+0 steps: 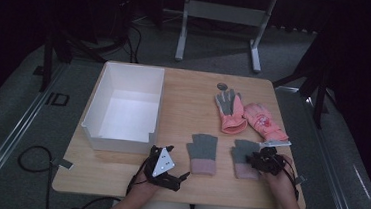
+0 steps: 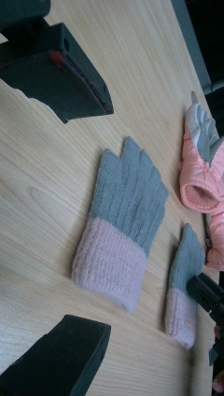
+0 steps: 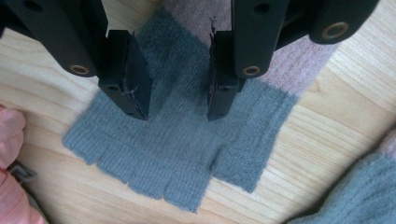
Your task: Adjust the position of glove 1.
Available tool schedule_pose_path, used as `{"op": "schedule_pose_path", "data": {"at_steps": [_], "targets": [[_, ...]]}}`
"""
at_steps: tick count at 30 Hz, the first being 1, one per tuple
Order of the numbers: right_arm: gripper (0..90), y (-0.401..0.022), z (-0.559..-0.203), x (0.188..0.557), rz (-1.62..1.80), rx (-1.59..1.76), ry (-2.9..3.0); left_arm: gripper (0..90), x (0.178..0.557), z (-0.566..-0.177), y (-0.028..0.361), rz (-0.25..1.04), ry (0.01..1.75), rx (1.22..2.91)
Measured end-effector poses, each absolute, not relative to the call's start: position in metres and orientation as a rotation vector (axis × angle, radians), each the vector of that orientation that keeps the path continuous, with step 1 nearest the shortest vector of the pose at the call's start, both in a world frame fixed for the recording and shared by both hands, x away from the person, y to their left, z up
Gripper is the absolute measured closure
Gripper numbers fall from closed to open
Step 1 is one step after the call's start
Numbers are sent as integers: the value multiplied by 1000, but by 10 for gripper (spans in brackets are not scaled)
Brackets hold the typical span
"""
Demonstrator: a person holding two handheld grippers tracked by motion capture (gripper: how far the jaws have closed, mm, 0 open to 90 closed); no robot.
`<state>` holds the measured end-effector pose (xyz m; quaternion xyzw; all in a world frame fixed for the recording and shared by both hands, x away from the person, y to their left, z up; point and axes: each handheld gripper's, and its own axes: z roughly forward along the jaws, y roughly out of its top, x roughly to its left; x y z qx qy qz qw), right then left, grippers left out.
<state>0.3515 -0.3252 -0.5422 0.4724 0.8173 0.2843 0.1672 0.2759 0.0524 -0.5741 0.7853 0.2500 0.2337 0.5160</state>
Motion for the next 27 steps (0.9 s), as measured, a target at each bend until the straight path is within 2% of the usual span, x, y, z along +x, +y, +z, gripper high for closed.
{"op": "schedule_pose_path", "data": {"at_steps": [5,9,12,18,27], "targets": [[653,-319,-546,347,790,1357,2270,0,276,-574,52,564,600,1887],[773,-315,-547,344,776,1352,2248,0,276,-574,52,564,600,1887],[825,-311,-547,344,757,1349,2240,0,276,-574,52,562,603,1886],[843,-311,-537,342,796,1428,2206,0,276,-574,52,563,598,1887],[847,-291,-492,337,921,1388,2132,0,276,-574,52,561,600,1890]]}}
